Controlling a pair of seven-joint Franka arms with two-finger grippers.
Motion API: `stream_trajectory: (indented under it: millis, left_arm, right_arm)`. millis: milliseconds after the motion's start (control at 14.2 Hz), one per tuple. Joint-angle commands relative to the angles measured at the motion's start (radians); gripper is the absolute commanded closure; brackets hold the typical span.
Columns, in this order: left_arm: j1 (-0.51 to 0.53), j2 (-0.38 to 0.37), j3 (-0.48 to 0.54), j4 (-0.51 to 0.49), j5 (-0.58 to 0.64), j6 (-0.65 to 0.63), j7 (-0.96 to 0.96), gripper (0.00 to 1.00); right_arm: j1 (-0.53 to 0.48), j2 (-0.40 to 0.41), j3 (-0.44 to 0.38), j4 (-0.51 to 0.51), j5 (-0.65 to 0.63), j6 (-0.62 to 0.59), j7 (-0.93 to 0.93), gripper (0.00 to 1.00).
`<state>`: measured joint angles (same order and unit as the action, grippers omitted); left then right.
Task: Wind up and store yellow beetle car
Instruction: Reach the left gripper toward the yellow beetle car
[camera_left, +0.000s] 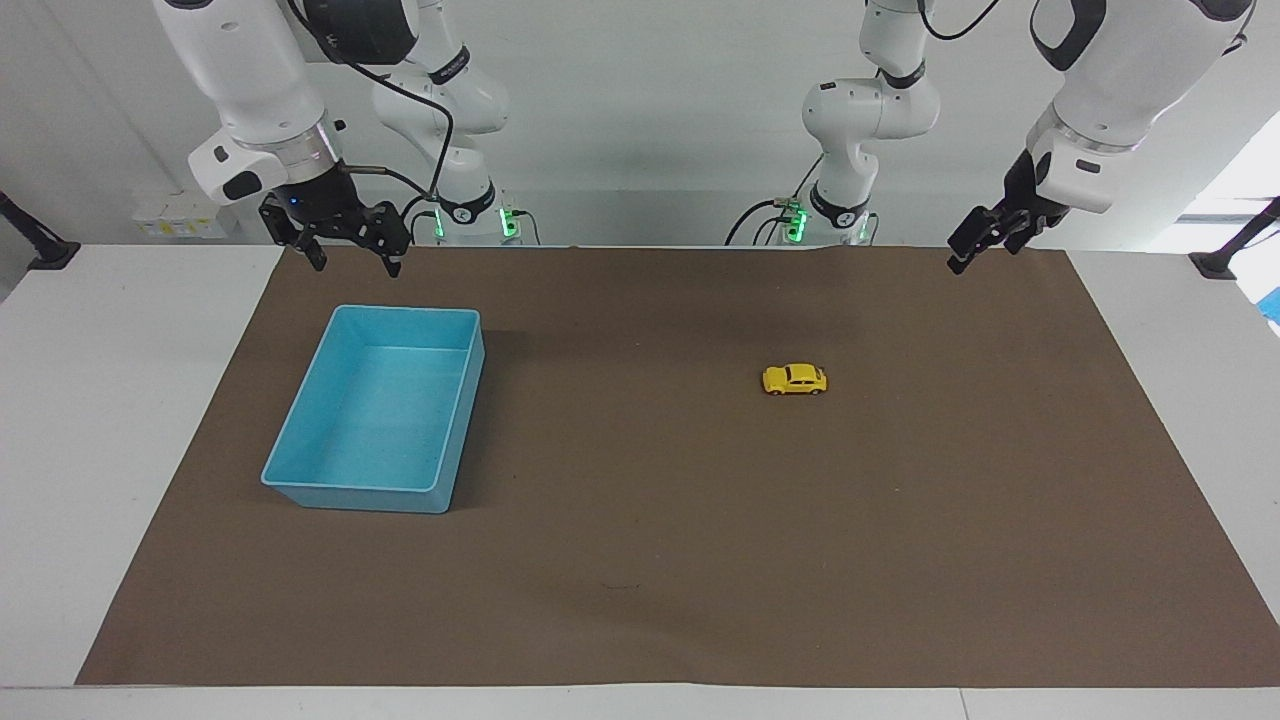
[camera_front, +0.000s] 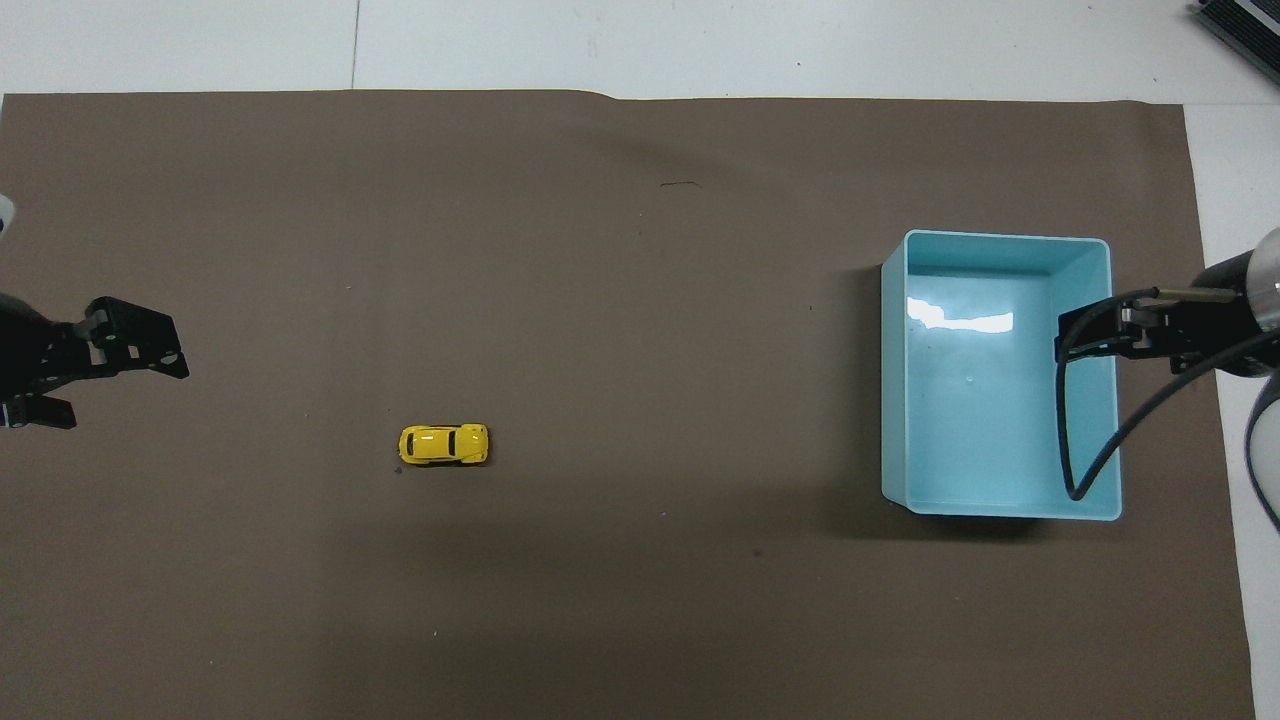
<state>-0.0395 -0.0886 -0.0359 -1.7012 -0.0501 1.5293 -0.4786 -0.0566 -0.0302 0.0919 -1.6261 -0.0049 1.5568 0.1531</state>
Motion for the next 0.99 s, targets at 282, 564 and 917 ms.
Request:
stream_trajectory:
  millis: [282,564,917]
  left_arm:
    - [-0.066,-0.017,0.010,-0.159,-0.029,0.181,-0.522,0.00]
    - [-0.068,-0.022,0.010,-0.259,-0.080,0.279,-0.756,0.00]
    - [-0.155,-0.010,0.010,-0.389,-0.082,0.472,-1.039,0.00]
  right_arm:
    - [-0.016,-0.020,0.009,-0.020,0.003,0.009,-0.024,0.00]
    - [-0.016,-0.020,0.009,-0.020,0.003,0.009,-0.023,0.00]
    - [-0.016,-0.020,0.009,-0.020,0.003,0.009,-0.024,0.00]
